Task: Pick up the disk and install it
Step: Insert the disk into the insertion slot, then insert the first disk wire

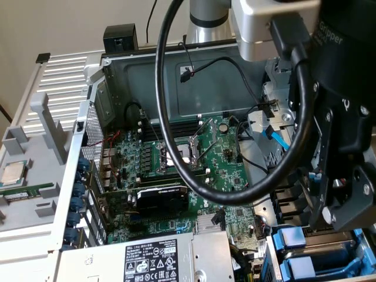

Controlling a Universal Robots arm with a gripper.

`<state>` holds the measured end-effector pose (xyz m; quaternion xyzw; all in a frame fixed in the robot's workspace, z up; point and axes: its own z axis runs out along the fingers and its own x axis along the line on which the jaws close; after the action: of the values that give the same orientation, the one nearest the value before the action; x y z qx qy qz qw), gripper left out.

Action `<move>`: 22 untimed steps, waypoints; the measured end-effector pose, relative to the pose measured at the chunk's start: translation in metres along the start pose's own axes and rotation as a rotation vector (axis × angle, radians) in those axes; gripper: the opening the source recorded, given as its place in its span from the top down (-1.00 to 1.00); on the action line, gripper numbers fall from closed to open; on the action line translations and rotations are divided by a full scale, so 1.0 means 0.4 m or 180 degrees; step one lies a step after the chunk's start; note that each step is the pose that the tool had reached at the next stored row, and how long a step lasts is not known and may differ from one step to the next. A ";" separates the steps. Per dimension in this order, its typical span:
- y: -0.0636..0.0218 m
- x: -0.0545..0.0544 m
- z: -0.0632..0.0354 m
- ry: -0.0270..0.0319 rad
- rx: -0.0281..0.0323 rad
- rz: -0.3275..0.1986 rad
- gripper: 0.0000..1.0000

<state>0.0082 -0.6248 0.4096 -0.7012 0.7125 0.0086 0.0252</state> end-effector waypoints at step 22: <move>0.000 -0.001 0.000 0.0008 0.0000 0.0000 -0.25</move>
<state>0.0082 -0.6245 0.4097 -0.7012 0.7125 0.0077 0.0243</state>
